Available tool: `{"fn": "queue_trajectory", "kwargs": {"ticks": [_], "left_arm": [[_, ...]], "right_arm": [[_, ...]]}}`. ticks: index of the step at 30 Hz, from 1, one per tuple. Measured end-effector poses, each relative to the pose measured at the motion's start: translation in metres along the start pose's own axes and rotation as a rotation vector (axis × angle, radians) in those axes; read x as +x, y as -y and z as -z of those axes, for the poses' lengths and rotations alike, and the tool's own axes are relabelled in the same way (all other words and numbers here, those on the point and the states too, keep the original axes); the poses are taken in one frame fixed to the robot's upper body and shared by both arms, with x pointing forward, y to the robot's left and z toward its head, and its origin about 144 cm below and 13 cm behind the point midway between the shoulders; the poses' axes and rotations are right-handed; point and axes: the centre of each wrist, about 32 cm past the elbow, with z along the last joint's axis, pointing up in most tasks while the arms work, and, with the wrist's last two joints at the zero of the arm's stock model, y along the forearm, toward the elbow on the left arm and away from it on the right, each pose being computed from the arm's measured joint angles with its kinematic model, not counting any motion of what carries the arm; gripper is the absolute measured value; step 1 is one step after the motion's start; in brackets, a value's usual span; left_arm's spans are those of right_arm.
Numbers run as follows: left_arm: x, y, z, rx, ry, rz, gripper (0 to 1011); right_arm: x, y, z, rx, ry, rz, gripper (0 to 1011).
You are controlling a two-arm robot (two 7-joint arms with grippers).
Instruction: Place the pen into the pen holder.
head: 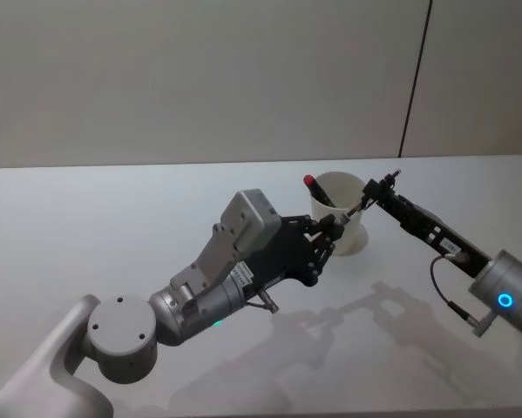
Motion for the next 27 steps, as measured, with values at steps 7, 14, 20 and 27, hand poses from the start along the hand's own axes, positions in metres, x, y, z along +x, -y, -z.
{"fn": "queue_trajectory", "kwargs": {"ticks": [7,14,20,27], "left_arm": [[0.0,0.0,0.0,0.0,0.0,0.0,135],[0.0,0.0,0.0,0.0,0.0,0.0,134],[0.0,0.0001,-0.0001,-0.002,-0.001,0.0,134],[0.0,-0.0001,0.0,0.001,0.001,0.0,261]], "right_arm": [[-0.0008,0.0,0.0005,0.024,-0.019,-0.013,286],[-0.0029,-0.0001,0.0008,0.043,-0.033,-0.032,140],[-0.0041,0.0002,0.001,0.052,-0.039,-0.04,137],[-0.0049,0.0004,0.0002,0.063,-0.039,-0.041,137]]}}
